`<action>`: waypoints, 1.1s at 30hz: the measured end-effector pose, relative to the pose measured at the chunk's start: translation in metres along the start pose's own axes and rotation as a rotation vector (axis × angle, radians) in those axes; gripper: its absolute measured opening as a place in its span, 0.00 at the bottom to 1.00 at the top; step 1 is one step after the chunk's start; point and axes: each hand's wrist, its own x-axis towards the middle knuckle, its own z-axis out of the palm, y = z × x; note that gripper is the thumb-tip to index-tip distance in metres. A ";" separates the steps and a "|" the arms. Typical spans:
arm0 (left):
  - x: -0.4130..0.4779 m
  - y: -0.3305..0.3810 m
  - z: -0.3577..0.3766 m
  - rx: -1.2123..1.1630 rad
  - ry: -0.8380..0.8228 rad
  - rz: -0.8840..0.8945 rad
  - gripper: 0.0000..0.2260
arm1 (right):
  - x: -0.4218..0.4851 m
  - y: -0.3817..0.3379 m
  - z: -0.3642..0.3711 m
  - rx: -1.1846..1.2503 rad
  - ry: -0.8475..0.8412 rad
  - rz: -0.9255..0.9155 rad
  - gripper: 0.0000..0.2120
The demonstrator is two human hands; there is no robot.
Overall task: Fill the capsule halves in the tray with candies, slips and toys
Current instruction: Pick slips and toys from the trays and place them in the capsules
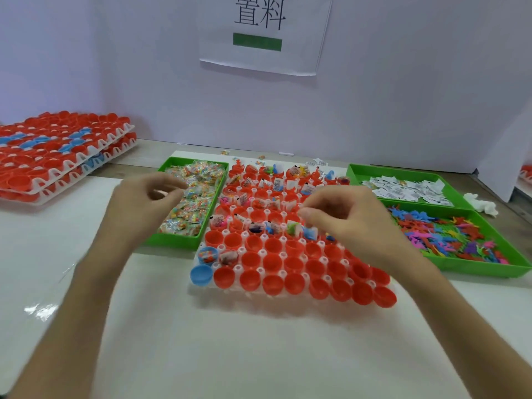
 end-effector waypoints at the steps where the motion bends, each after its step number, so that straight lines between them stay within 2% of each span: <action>1: 0.019 -0.002 0.004 0.116 -0.102 -0.016 0.06 | -0.001 0.006 -0.010 -0.002 0.024 0.012 0.03; 3: 0.047 -0.011 0.017 0.284 -0.257 -0.045 0.07 | -0.004 0.019 -0.028 0.002 0.081 0.046 0.03; 5: 0.061 -0.017 0.029 0.359 -0.312 -0.051 0.05 | -0.006 0.033 -0.044 0.002 0.138 0.082 0.03; 10: 0.072 -0.022 0.039 0.405 -0.266 -0.033 0.15 | -0.006 0.069 -0.074 0.024 0.269 0.163 0.06; 14: 0.073 -0.023 0.045 0.429 -0.237 -0.004 0.05 | 0.008 0.103 -0.089 -0.035 0.333 0.269 0.05; 17: 0.071 -0.027 0.046 0.386 -0.234 0.027 0.15 | 0.025 0.132 -0.102 -0.160 0.398 0.371 0.05; 19: 0.071 -0.028 0.042 0.351 -0.258 0.035 0.17 | 0.037 0.151 -0.111 -0.283 0.396 0.431 0.04; 22: 0.068 -0.027 0.038 0.312 -0.297 0.037 0.09 | 0.055 0.173 -0.119 -0.419 0.395 0.484 0.04; 25: 0.067 -0.028 0.036 0.312 -0.271 0.033 0.07 | 0.069 0.191 -0.120 -0.549 0.254 0.577 0.11; 28: 0.065 -0.029 0.034 0.257 -0.231 0.029 0.06 | 0.075 0.203 -0.117 -0.536 0.138 0.663 0.12; 33: 0.063 -0.029 0.035 0.229 -0.120 0.052 0.04 | 0.076 0.207 -0.112 -0.540 0.212 0.638 0.14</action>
